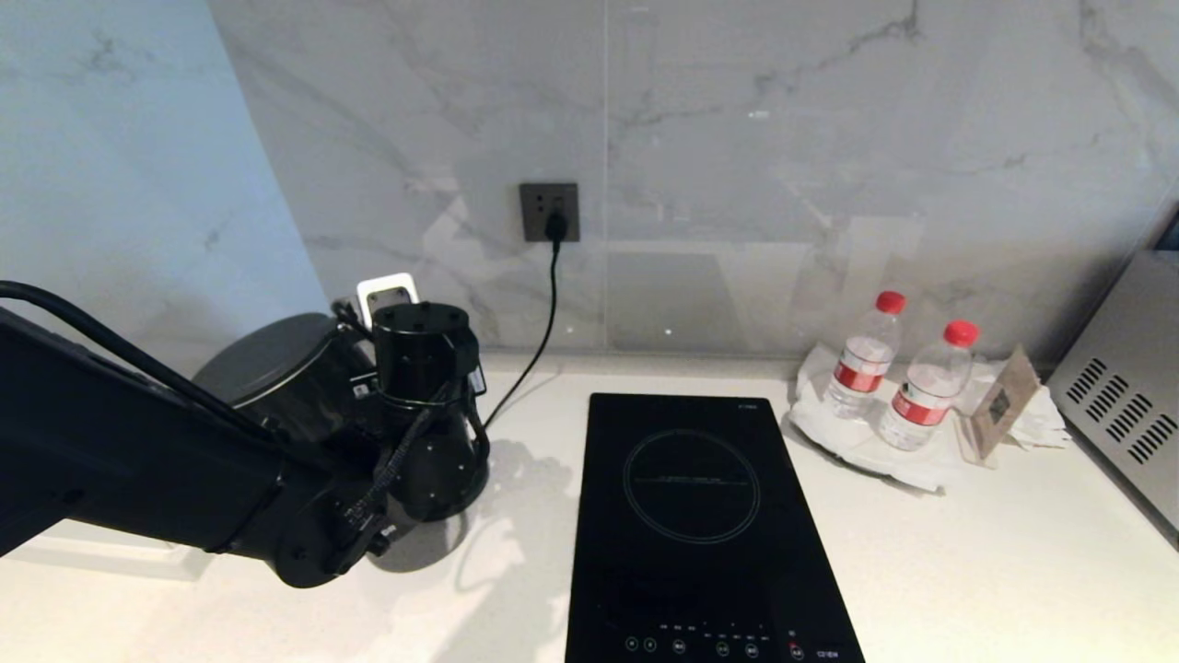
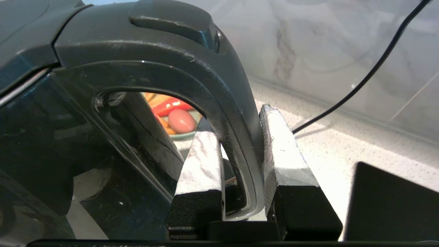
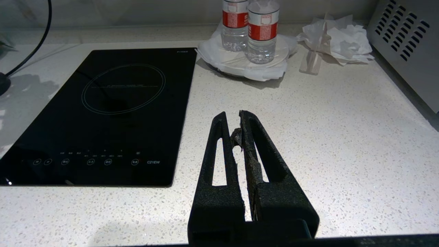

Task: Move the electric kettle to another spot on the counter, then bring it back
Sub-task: Pick up the kettle, then place it by the sink

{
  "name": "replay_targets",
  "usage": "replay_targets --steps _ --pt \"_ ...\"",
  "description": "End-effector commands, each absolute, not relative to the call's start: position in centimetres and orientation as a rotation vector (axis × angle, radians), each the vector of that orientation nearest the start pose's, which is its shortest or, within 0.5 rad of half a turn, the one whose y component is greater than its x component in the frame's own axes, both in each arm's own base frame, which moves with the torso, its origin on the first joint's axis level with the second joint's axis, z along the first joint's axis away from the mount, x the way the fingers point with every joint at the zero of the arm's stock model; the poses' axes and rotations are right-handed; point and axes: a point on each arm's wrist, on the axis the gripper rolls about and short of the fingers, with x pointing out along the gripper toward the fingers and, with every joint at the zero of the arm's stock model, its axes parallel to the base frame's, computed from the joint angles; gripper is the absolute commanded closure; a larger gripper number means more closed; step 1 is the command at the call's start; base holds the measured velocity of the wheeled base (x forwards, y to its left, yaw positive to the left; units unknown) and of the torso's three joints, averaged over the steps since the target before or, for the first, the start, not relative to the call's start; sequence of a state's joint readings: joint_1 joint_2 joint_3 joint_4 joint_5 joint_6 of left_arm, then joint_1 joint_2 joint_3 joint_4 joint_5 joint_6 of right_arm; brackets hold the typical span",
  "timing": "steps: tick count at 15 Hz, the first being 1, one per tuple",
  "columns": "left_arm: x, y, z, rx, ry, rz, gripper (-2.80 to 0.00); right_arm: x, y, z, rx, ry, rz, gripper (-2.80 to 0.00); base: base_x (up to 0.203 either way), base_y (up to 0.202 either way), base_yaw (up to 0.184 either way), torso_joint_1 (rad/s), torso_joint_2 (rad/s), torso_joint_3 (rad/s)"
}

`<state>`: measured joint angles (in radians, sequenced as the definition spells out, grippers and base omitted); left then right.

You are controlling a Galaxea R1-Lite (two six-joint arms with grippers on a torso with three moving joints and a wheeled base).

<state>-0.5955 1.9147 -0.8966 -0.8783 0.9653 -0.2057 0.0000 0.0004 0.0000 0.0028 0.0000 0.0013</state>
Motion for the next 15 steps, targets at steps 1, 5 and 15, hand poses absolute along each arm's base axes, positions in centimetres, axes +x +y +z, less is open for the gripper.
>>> replay_targets --steps 1,5,15 --pt "30.0 -18.1 15.7 -0.100 0.066 0.382 0.00 -2.3 0.0 7.5 0.002 0.003 0.000 0.00 0.000 0.000 0.000 -0.007 0.00 0.105" --pt "29.9 -18.0 15.2 -0.088 0.077 0.387 0.00 -2.3 0.0 7.5 0.002 0.003 0.000 0.00 0.000 0.000 0.000 0.000 0.00 0.023" --pt "26.5 -17.0 14.0 -0.075 0.100 0.313 0.00 -2.3 0.0 7.5 0.000 0.003 0.000 0.00 0.000 0.000 0.000 0.000 0.00 0.000"
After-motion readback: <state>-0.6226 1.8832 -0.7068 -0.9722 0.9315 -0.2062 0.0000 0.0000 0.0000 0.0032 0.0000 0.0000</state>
